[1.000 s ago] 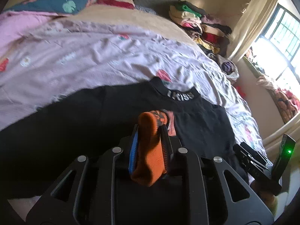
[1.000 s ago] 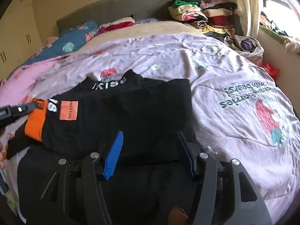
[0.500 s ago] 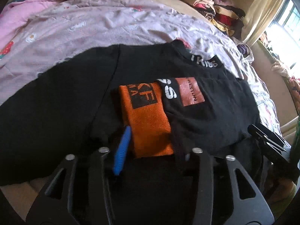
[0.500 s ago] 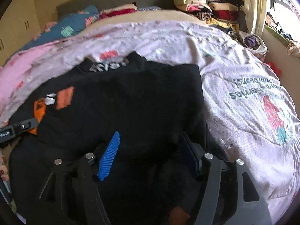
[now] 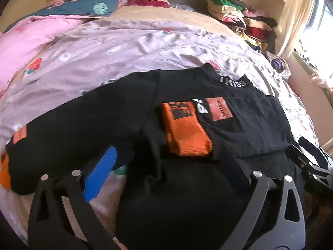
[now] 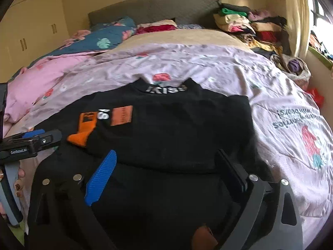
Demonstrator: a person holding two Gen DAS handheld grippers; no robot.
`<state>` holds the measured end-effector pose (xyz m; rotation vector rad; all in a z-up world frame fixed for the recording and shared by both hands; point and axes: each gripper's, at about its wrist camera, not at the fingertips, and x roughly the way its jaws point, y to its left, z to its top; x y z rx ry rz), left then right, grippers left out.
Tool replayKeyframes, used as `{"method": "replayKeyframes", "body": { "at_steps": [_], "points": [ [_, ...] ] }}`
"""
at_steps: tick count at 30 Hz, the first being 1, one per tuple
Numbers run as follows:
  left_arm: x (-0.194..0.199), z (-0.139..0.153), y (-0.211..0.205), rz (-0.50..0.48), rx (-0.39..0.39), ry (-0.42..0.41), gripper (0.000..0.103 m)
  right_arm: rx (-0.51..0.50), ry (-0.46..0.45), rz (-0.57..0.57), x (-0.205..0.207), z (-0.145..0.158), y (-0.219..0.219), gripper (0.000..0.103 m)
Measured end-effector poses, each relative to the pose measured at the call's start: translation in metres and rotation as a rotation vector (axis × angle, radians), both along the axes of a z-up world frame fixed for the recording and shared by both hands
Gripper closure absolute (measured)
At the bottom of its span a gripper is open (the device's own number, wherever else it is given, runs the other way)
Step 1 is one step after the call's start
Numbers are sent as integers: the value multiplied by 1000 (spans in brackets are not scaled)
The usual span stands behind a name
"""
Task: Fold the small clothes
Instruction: 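Move the left gripper to the other sleeve's orange cuff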
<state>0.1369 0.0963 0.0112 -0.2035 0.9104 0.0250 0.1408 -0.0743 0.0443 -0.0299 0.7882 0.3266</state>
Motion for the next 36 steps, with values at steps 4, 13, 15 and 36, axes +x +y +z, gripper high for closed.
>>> {"method": "replayKeyframes", "body": {
  "at_steps": [4,13,15,36],
  "points": [
    [-10,3,13,40,-10,-8,10,-3,-12,36,-6,4,17,8],
    [-32,6,47,152,-37,-10,10,-28,-32,126,-17,11,59,8],
    [-38,7,57,181,-45,-15,10,-35,-34,146,-18,12,69,8],
    [-86,-12,135,437,-103,9,10,-73,-31,351,-31,18,167,8]
  ]
}}
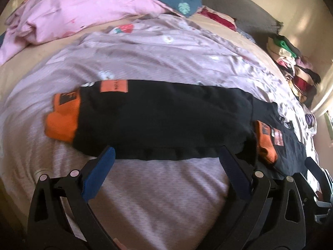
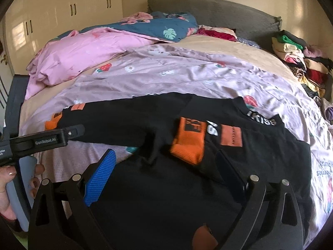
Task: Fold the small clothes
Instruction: 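Move the left gripper to the other sleeve's orange cuff, then grasp the orange cuff with the left gripper and lift it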
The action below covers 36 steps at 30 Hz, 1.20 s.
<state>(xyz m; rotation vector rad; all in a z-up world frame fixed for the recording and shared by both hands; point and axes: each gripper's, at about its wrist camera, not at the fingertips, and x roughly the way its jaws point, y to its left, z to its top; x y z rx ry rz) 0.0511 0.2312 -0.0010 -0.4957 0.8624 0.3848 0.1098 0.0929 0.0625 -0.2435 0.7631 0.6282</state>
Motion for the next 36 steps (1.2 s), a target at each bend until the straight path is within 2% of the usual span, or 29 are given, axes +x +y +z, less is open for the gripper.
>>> {"method": "replayKeyframes", "body": {
  "at_steps": [7,14,21,22,23,24,25,26,27,31,36],
  "points": [
    [-12,-13,25,75,-31,31,10,26,8,29,-1,4,17,8],
    [-18,-26,48,137,-79,59,10,40,26,11,1,-1,11,8],
    [-9,-32,81,226,-154,12,11,74,69,-67,9,-14,-15,8],
    [-7,-31,84,238,-142,11,23,74,68,-75,9,-14,-18,8],
    [-5,-27,85,251,-100,12,43,73,68,-83,9,-15,-22,8],
    [-3,-26,87,256,-81,18,54,74,66,-92,9,-15,-26,8],
    [-3,-24,88,260,-78,15,71,80,65,-103,10,-14,-31,8],
    [-3,-23,89,258,-84,1,83,86,65,-115,10,-14,-35,8],
    [-5,-19,89,249,-90,-31,91,96,66,-131,11,-12,-43,8],
    [-12,4,79,204,-71,-127,94,119,63,-175,11,-9,-64,8],
    [-5,32,62,132,-62,-189,96,135,72,-228,13,-9,-89,8]
  ]
}}
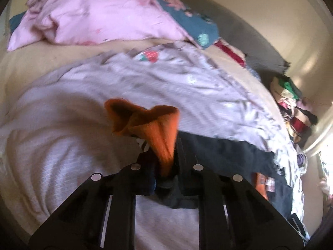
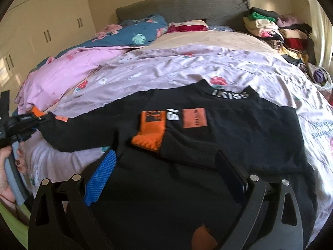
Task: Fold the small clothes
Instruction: 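Grasp the orange cuff with the left gripper and lift it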
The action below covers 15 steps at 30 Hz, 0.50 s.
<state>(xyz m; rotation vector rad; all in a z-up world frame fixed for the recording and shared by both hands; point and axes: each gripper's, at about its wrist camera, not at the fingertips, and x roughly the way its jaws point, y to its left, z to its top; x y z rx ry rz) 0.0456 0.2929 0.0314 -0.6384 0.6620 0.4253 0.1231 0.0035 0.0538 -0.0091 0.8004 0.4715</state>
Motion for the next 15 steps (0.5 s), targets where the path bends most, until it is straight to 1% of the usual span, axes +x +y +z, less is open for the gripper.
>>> {"method": "replayKeyframes", "body": {
  "at_steps": [8,15],
  "points": [
    [21,39,-29,-97,27,-57,97,40,13,-66,1,1,-34,8],
    [47,73,-65,-187,56,-107,97,78,-2,-106,-2,10,-59,8]
  ]
}}
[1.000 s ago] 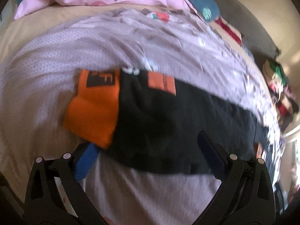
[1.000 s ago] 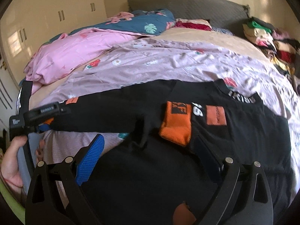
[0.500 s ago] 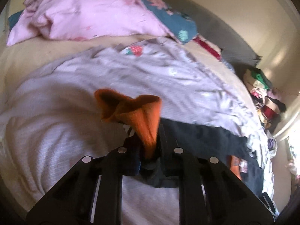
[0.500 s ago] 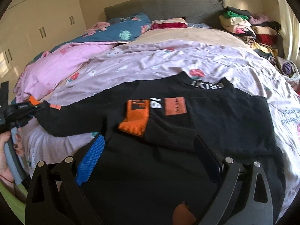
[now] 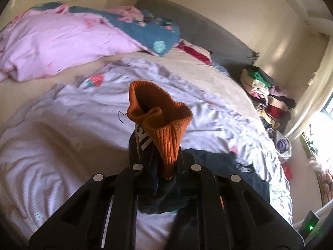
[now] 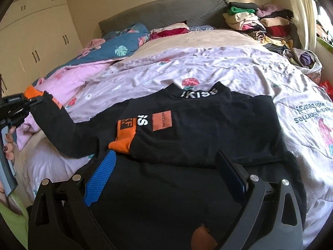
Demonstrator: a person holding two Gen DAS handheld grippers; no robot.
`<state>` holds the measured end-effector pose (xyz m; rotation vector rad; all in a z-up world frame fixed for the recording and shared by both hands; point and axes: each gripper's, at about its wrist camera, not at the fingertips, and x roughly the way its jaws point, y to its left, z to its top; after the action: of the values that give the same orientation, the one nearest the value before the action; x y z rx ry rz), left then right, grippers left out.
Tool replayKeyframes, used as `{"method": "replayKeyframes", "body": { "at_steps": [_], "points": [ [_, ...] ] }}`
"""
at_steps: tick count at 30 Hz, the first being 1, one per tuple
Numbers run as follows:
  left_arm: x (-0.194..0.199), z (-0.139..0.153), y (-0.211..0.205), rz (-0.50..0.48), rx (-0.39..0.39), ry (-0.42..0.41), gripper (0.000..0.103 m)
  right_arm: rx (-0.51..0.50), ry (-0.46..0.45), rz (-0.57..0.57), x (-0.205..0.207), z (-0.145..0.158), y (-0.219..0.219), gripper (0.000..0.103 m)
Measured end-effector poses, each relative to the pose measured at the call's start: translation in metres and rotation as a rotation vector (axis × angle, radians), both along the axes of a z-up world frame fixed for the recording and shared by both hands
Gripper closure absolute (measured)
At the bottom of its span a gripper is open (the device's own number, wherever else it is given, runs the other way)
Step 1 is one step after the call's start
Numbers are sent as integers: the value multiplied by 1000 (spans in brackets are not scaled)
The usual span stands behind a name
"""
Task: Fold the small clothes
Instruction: 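Grasp the orange cuff with the left gripper and lift it, then carry the sleeve with the left gripper across the shirt body and lay it down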
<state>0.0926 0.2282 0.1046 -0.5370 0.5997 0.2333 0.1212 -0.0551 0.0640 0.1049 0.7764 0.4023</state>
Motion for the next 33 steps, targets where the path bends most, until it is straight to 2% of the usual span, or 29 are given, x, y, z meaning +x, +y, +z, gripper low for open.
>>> {"method": "replayKeyframes", "body": {
  "at_steps": [7,15,26,33],
  "points": [
    [27,24,-45,-99,36,-43,98,33,2,-49,3,2,-29,8],
    [54,36,-95,-203,73,-72,98,66,5,-115,4,3,-63,8],
    [70,36,-152,-348,87,-116,98,87,9,-228,3,2,-110,8],
    [75,21,-184,-465,69,-129,98,68,8,-293,-1,2,-126,8]
  ]
}}
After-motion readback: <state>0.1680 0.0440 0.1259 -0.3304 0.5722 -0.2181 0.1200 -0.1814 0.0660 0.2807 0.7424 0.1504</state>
